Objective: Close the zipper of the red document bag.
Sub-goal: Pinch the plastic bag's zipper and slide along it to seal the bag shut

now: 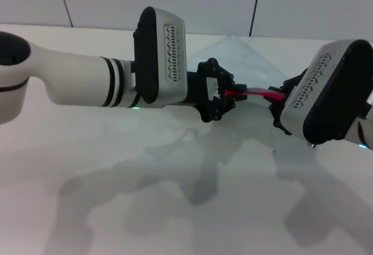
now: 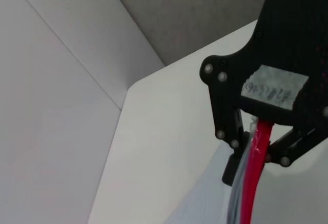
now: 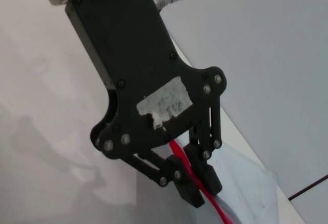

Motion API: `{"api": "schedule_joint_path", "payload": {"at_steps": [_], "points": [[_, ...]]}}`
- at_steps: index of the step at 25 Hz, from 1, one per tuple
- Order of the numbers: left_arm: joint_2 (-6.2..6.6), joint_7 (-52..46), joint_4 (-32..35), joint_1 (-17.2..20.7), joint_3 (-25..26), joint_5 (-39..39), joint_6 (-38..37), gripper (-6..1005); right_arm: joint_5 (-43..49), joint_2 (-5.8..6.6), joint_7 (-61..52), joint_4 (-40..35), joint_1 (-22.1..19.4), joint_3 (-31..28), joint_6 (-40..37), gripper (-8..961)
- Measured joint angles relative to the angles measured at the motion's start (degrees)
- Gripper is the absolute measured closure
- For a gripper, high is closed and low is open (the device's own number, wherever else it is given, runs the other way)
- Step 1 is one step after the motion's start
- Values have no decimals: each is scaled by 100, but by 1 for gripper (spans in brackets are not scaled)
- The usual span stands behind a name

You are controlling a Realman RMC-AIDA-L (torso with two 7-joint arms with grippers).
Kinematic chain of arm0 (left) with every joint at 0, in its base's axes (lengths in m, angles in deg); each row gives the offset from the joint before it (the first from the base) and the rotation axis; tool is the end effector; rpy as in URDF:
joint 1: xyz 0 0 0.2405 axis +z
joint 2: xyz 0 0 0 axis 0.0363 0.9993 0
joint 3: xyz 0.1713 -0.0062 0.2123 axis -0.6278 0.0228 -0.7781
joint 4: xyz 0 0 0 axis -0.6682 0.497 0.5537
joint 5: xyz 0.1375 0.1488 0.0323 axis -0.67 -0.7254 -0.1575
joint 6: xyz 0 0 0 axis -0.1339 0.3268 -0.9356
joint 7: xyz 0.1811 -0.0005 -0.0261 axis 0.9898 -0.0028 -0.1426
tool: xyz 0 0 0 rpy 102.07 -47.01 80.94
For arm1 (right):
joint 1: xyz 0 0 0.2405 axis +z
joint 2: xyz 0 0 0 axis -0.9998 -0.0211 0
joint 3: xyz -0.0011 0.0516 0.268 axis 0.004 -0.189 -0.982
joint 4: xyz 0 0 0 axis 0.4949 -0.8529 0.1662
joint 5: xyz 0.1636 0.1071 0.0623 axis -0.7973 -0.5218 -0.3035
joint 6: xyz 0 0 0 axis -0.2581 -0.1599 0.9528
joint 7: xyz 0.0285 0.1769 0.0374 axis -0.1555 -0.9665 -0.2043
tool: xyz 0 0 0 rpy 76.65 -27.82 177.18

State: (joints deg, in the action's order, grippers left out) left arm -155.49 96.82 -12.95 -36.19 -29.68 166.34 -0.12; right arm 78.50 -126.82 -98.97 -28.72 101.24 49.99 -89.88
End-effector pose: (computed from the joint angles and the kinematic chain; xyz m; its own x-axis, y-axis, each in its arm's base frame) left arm -0.1559 0.4138 -0.1126 0.9144 -0.3953 0.0874 -0.3193 -0.8369 -0.4446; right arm 0.1752 0.3529 -0.0684 0.9893 -0.0718 0.1266 0.0354 -0.7252 -0.6876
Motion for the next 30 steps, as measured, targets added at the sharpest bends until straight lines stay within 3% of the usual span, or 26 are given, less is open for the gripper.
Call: {"api": "schedule_joint_path", "payload": {"at_steps": [10,27,30], "points": [[4,11,14,27,27,10,0,828,0,0,0,-114,-34,-7,-6,888],[1,121,44,117,2,165,-48,857,0,0,0,-140,-50,2,-6,883],[-3,122,44,138,20,166,-55,909,1,0,0,-140,-51,2,-6,882]]}}
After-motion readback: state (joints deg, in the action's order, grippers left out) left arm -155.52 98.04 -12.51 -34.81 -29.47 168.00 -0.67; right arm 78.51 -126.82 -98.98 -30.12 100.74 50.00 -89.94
